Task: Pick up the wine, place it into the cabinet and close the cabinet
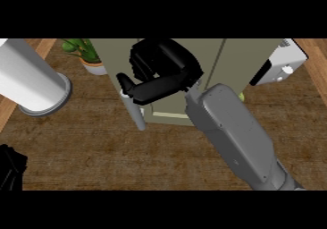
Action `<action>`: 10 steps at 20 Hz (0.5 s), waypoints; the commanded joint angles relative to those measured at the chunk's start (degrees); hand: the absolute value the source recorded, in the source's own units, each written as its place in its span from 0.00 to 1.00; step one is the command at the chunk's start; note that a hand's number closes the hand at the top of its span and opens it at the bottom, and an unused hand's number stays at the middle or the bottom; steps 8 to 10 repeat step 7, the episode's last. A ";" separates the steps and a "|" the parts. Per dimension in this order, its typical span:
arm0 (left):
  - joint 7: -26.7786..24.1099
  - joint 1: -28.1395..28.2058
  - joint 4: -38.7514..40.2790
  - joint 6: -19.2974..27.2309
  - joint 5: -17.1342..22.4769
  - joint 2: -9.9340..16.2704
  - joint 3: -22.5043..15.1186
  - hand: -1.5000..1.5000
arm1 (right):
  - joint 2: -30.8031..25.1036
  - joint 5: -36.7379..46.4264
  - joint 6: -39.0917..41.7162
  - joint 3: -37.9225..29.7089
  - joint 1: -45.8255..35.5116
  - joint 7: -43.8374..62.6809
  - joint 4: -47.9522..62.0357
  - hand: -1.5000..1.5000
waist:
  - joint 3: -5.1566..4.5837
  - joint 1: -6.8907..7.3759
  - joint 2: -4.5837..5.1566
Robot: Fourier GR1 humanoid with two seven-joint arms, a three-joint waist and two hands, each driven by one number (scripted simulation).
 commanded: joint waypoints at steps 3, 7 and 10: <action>1.36 -2.26 0.65 -0.15 -0.01 0.12 -0.33 1.00 | -5.82 1.17 1.63 -6.87 -2.12 -3.77 10.32 1.00 | 0.64 -0.41 2.26; -0.31 -1.05 1.58 -0.81 -0.33 -0.81 0.09 1.00 | -6.90 0.31 2.59 -8.10 -3.50 -2.81 11.44 1.00 | 0.58 -0.19 2.18; -0.31 -1.05 1.58 -0.81 -0.33 -0.81 0.09 1.00 | -6.90 0.31 2.59 -8.10 -3.50 -2.81 11.44 1.00 | 0.58 -0.19 2.18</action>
